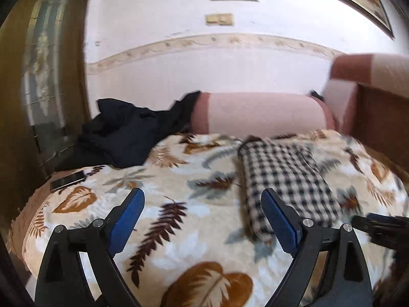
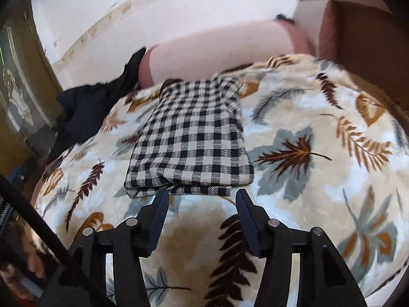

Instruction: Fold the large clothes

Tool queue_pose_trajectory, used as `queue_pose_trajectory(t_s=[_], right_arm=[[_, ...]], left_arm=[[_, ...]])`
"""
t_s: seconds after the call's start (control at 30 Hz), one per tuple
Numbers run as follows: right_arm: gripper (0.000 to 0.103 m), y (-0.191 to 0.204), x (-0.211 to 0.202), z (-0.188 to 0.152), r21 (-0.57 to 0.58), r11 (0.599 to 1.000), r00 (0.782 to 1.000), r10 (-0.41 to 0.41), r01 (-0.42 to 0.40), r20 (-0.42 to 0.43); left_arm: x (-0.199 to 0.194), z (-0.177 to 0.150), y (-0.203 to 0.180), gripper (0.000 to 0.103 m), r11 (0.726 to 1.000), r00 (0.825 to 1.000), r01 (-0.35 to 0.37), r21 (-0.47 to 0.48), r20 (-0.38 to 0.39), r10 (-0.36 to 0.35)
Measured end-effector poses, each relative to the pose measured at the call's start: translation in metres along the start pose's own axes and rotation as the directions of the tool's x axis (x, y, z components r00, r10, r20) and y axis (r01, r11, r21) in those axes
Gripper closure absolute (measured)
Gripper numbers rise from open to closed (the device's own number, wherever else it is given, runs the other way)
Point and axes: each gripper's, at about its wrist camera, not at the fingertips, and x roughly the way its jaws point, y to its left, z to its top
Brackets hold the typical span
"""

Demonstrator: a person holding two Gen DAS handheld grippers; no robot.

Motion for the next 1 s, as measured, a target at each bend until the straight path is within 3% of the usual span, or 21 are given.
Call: queue_pose_trajectory(t_s=[0.13, 0.27, 0.47, 0.7, 1.0], right_arm=[[0.044, 0.0, 0.022, -0.009, 0.024, 0.999, 0.997, -0.033, 0.035, -0.064], [0.044, 0.0, 0.024, -0.013, 0.0, 0.996, 0.995, -0.087, 0.087, -0.051], [0.044, 0.01, 0.034, -0.02, -0.028, 0.994, 0.992, -0.104, 0.102, -0.075], [0.044, 0.024, 0.038, -0.026, -0.087, 0.99, 0.99, -0.116, 0.109, -0.084], [0.042, 0.024, 0.04, -0.028, -0.084, 0.989, 0.987, -0.133, 0.125, -0.094]], left_arm=[[-0.004, -0.01, -0.008, 0.011, 0.999, 0.999, 0.031, -0.024, -0.009, -0.031], [-0.005, -0.02, -0.021, 0.011, 0.998, 0.997, 0.068, -0.017, -0.039, -0.069], [0.012, -0.039, -0.039, 0.011, 0.991, 0.978, 0.128, 0.035, -0.172, -0.12], [0.03, -0.058, -0.052, 0.011, 0.991, 0.955, 0.122, 0.046, -0.277, -0.105], [0.044, -0.069, -0.05, 0.011, 0.993, 0.937, 0.111, 0.047, -0.337, -0.089]])
